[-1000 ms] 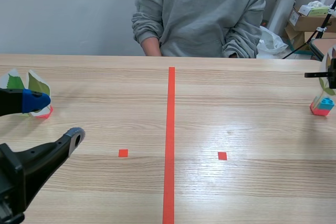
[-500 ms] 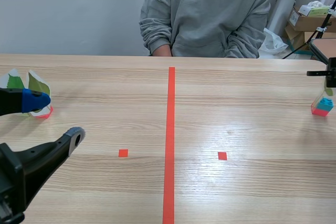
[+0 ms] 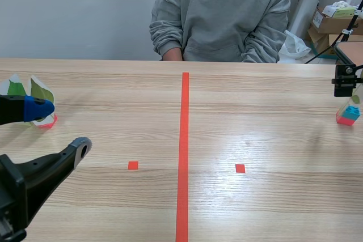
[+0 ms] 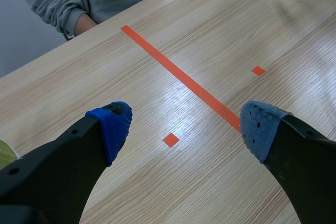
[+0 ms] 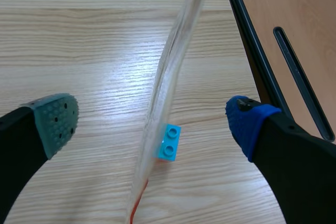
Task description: Do the leaf sorting experiment
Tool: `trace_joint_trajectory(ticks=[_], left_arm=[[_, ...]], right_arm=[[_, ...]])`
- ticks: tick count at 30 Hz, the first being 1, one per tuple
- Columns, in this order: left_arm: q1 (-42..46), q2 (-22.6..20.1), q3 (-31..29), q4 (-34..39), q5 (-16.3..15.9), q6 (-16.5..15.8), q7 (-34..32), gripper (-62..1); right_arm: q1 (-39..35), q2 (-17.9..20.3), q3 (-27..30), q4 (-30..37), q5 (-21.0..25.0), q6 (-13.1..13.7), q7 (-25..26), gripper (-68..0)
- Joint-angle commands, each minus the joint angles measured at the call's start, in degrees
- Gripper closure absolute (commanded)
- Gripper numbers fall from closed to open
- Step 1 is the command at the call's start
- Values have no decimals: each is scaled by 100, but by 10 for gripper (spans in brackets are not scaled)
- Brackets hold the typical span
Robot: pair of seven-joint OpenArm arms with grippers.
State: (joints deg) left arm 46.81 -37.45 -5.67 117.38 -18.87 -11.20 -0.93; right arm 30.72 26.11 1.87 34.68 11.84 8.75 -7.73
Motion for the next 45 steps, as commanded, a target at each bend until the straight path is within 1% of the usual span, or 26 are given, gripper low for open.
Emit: trace_joint_trajectory(ticks=[1,5,8,12,13,19,22,26,30,33,37,39,45], left_arm=[[-17,59,24,107,-15,-15,-101,-450],[-17,59,24,107,-15,-15,-101,-450],[-17,59,24,107,-15,-15,-101,-450],[-17,59,24,107,-15,-15,-101,-450],[-17,59,24,107,-15,-15,-101,-450],[-17,61,24,107,-15,-15,-109,-450],[-17,61,24,107,-15,-15,-120,-450],[-17,61,24,107,-15,-13,-175,-450],[-17,63,24,107,-31,-13,-227,-450],[-17,61,22,107,-205,-11,-227,-450],[-20,107,-13,107,-553,-9,-225,-450],[-17,162,-87,107,-695,-9,-225,-450],[-17,251,-308,107,-1099,-11,-223,-450]], right_arm=[[-28,160,22,459,33,-20,-33,-608],[-433,273,44,1268,35,-24,-293,-611],[-793,345,201,1991,42,-22,-555,-611],[-1379,422,507,2955,267,-7,-839,-611],[-1541,426,597,3200,341,52,-903,-611],[-2782,501,1062,4728,1134,796,-1113,-610],[-3467,496,1362,5449,1694,1156,-1145,-611],[-4221,494,1749,6205,2321,1705,-1176,-611],[-4778,463,2063,6800,2898,2302,-1381,-611],[-5106,457,2190,7167,3215,2765,-1515,-611],[-5499,369,2264,7582,3536,3397,-1652,-611],[-5685,304,2256,7733,3659,3397,-1725,-611],[-6271,55,2256,8021,3663,3397,-1847,-611]])
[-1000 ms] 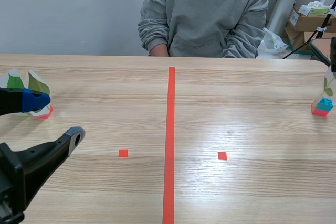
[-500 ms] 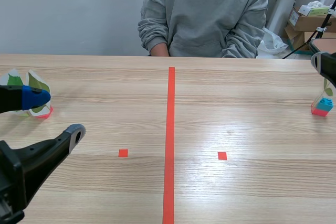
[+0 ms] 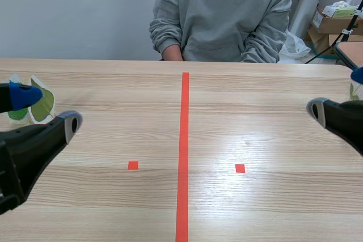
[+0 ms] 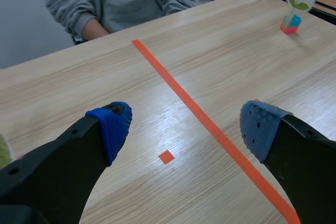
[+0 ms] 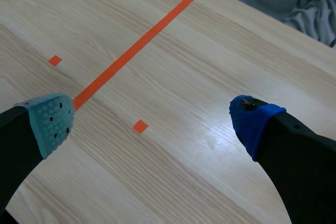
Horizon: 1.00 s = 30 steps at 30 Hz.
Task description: Do the leaf sorting experiment
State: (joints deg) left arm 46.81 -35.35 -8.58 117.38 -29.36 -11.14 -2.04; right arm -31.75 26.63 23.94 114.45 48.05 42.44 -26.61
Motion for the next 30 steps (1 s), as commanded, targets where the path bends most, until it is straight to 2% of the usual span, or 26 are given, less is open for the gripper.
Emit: trace_joint_trajectory(ticks=[1,5,9,14,18,30], left_arm=[[-20,42,-48,107,-50,-17,-111,-450],[-20,39,-87,107,-87,-20,-109,-450],[-20,42,-87,107,-382,-22,-81,-450],[-17,42,-87,107,-579,-22,57,-450],[-17,39,-87,107,-584,-22,109,-450],[-17,7,-87,107,-531,-22,195,-450]], right_arm=[[-114,-37,46,81,42,28,-7,-611],[-496,-107,-20,308,35,28,-186,-611],[-822,-157,-240,551,-22,28,-223,-611],[-837,-234,-629,662,-542,28,-72,-611],[-809,-232,-866,662,-909,28,153,-611],[-811,-234,-914,662,-835,28,487,-610]])
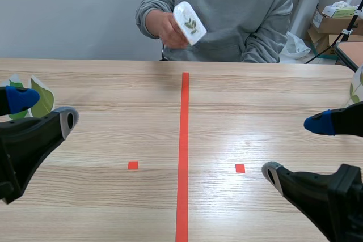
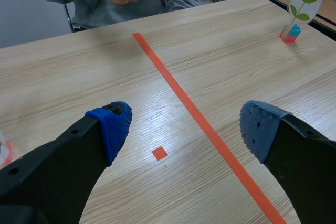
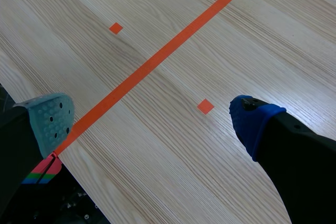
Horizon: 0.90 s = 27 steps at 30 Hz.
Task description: Do the leaf sorting experiment
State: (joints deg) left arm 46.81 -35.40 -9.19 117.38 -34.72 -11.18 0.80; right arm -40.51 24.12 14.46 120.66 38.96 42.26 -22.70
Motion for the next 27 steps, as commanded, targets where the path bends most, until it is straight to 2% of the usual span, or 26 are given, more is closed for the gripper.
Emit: trace_joint_trajectory(ticks=[1,5,9,12,17,21,27], left_arm=[[-17,11,-26,107,44,-17,-83,-450],[-20,11,-26,107,151,-22,-76,-450],[-44,13,-26,107,264,-219,-116,-450],[-50,17,-26,107,299,-236,-114,-450],[-50,46,-26,107,590,-258,-111,-450],[-50,9,-26,107,605,-299,-94,-450],[-129,31,-24,107,605,-361,-116,-450]], right_arm=[[66,17,35,42,74,46,116,-610],[66,17,35,42,74,46,258,-604],[66,15,35,42,133,46,258,-604],[68,17,35,42,162,46,315,-604],[66,17,35,42,179,46,328,-604],[68,17,35,42,179,46,503,-604],[66,20,35,42,179,46,509,-604]])
